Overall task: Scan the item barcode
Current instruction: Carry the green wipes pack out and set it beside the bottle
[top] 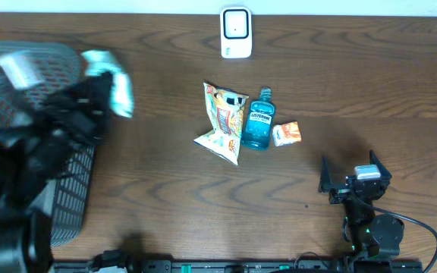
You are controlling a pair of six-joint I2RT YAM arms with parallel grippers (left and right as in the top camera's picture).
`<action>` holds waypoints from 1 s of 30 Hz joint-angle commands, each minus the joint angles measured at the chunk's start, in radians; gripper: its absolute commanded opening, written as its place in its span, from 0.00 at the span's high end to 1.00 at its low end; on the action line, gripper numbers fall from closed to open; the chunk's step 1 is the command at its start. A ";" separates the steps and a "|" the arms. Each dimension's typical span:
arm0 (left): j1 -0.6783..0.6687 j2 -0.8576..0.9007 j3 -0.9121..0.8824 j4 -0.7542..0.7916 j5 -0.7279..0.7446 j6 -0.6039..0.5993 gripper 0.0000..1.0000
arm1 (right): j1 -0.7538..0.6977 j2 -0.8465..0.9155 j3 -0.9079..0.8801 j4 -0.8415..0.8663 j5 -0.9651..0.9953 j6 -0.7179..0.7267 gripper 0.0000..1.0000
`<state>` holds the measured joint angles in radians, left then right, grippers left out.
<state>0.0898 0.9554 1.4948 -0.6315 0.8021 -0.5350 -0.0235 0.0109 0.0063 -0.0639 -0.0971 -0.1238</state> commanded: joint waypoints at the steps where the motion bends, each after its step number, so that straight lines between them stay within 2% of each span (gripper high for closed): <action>1: -0.121 0.061 0.013 -0.004 0.256 0.363 0.93 | 0.003 -0.004 -0.001 -0.004 0.002 -0.001 0.01; 4: -0.250 0.154 0.013 -0.035 0.312 0.545 0.93 | 0.003 -0.004 -0.001 -0.004 0.002 -0.001 0.01; 8: -0.379 0.278 0.013 -0.076 0.282 0.697 0.93 | 0.003 -0.004 -0.001 -0.004 0.002 -0.001 0.01; 14: -0.583 0.503 0.013 -0.086 -0.069 0.737 0.93 | 0.003 -0.004 -0.001 -0.004 0.002 -0.001 0.01; 19: -0.723 0.661 0.013 -0.071 -0.260 0.925 0.93 | 0.003 -0.004 -0.001 -0.004 0.002 -0.001 0.01; 20: -0.756 0.712 0.013 -0.044 -0.384 0.942 0.93 | 0.003 -0.004 -0.001 -0.004 0.002 -0.001 0.01; 22: -0.777 0.759 0.013 -0.014 -0.466 0.942 0.93 | 0.003 -0.004 -0.001 -0.004 0.002 -0.001 0.01; 30: -0.803 0.912 0.013 0.234 -0.478 0.942 0.93 | 0.003 -0.004 -0.001 -0.004 0.002 -0.001 0.01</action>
<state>-0.7109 1.8290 1.4948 -0.4839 0.3752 0.3767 -0.0238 0.0113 0.0067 -0.0635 -0.0967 -0.1242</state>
